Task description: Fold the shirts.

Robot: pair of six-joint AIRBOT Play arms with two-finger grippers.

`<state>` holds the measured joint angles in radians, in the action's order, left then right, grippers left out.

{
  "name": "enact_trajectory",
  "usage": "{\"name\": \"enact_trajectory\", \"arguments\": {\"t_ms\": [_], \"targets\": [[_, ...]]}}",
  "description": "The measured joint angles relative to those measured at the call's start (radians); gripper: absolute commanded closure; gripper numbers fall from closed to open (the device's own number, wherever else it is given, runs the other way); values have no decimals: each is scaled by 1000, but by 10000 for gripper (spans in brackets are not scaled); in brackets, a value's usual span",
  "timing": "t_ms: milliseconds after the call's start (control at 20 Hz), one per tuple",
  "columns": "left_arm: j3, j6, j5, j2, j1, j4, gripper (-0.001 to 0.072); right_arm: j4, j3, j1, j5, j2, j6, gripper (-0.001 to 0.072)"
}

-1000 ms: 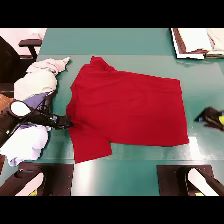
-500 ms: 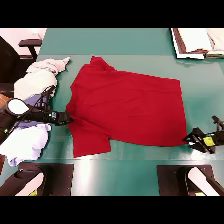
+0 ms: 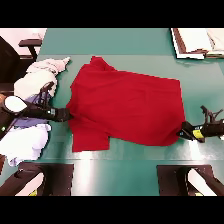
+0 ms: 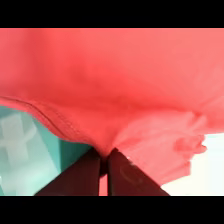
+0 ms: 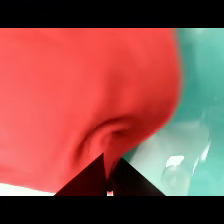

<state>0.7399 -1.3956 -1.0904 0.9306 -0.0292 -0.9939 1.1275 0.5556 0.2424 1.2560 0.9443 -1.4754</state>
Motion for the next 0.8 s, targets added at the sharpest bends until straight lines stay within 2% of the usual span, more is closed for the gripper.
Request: {"name": "enact_trajectory", "arguments": {"t_ms": [200,400,600,800], "targets": [[281,6,-73,0,0,-8,681,-6,252,-75,21,-101,-1,694],[706,7,-128,0,0,-18,680,-6,612,-99,28,-183,-1,694],[1146,5,-164,-2,0,-21,681,-3,984,-105,63,-180,-1,694],[1389,-11,-116,-39,0,-24,681,0,1336,-107,134,-116,-1,694]]}}
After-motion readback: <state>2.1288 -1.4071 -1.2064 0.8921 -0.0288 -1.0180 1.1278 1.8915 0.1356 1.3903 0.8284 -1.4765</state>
